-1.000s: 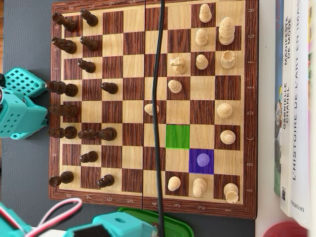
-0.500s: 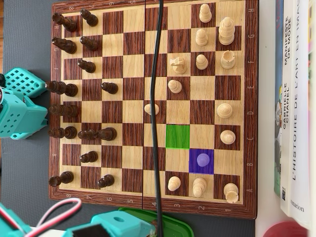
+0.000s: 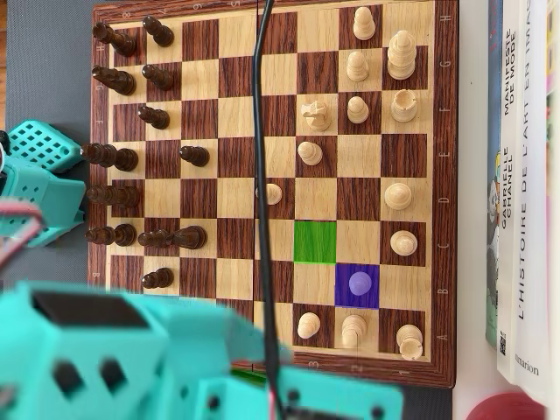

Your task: Play chess

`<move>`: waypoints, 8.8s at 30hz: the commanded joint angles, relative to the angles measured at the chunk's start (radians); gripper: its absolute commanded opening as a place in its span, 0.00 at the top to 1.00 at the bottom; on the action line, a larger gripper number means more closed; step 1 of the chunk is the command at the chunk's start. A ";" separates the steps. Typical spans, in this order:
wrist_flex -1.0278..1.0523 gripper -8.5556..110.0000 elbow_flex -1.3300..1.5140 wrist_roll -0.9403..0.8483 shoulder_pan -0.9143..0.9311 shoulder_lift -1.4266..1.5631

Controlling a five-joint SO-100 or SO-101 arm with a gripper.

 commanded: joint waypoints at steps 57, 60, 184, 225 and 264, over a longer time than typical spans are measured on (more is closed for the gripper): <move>-0.060 0.83 -0.244 0.069 -0.100 -0.426; -0.057 0.83 -0.244 0.069 -0.100 -0.433; -0.103 0.87 0.118 0.133 -0.186 -0.130; -0.175 0.87 0.230 0.155 -0.173 -0.227; -0.173 0.81 0.212 0.153 -0.176 -0.227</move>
